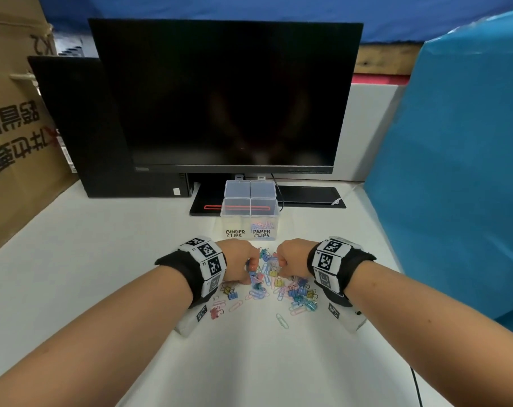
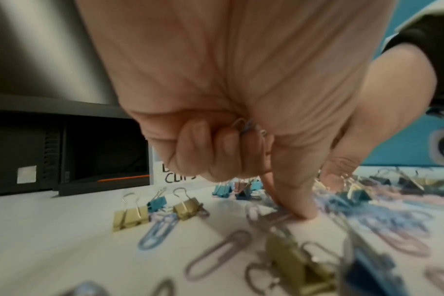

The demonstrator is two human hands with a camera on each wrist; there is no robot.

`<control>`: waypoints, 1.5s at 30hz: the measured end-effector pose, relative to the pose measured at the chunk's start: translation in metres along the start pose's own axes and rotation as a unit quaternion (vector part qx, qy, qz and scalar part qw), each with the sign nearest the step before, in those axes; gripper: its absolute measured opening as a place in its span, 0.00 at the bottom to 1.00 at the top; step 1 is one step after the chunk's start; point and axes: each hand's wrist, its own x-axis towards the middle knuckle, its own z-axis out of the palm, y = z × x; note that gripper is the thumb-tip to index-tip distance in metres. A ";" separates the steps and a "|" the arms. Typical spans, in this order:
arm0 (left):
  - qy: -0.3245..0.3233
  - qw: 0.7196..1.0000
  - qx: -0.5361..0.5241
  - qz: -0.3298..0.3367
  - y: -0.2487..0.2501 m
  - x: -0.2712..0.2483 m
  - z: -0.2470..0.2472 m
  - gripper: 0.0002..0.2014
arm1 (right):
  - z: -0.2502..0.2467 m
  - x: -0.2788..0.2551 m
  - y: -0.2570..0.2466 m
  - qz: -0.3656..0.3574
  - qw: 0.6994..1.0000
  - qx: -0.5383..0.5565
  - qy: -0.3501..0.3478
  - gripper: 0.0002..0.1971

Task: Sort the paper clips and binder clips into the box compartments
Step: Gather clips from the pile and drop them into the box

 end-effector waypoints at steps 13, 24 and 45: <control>-0.034 0.995 0.058 -0.080 -0.013 -0.008 -0.005 0.17 | -0.015 -0.028 0.021 0.055 0.982 0.180 -0.006 0.12; -0.026 0.990 0.072 -0.121 -0.017 -0.021 -0.005 0.09 | 0.015 -0.043 0.046 0.074 0.714 0.693 0.062 0.11; 0.026 0.999 0.016 -0.031 0.017 -0.016 0.011 0.25 | 0.016 -0.058 0.009 0.001 0.997 0.073 0.002 0.29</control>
